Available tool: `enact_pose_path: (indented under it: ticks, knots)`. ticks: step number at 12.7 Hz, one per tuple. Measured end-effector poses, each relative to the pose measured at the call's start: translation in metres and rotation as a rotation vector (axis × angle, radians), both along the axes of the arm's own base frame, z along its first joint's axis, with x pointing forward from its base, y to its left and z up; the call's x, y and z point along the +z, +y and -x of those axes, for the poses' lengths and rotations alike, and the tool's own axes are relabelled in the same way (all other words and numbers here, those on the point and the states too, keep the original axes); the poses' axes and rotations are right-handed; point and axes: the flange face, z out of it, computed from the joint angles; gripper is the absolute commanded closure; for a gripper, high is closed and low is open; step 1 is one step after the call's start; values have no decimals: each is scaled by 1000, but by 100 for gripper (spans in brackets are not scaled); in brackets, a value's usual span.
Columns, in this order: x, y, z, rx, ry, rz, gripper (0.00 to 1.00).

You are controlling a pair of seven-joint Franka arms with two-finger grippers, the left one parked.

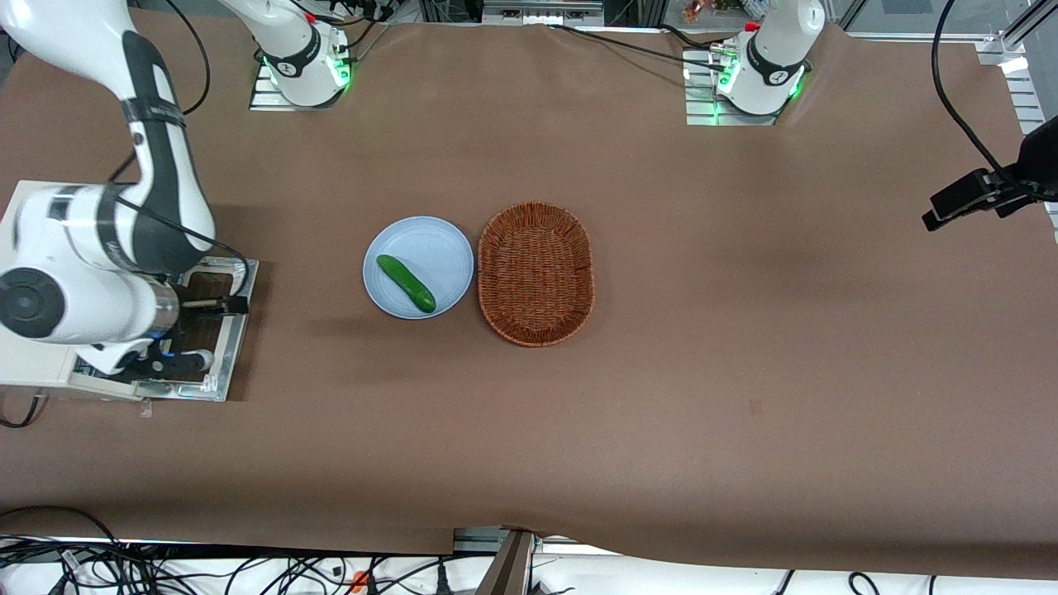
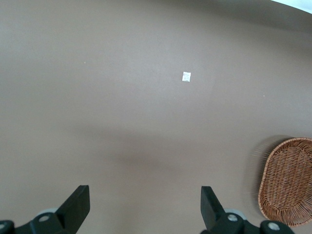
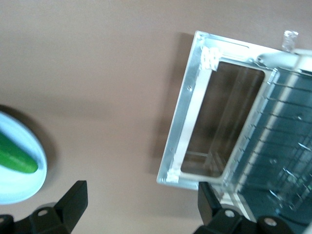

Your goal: Open oven door with right arm only

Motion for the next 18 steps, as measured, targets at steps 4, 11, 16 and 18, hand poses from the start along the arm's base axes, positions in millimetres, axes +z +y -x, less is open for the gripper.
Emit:
enact_pose_path:
  ticks: [4, 11, 16, 18]
  knots:
    - [83, -15, 13, -28, -86, -9, 0]
    - [140, -55, 79, -83, -232, -30, 0]
    - [166, -59, 113, -95, -252, -46, 0]
    - [172, -59, 119, -101, -248, -47, 0]
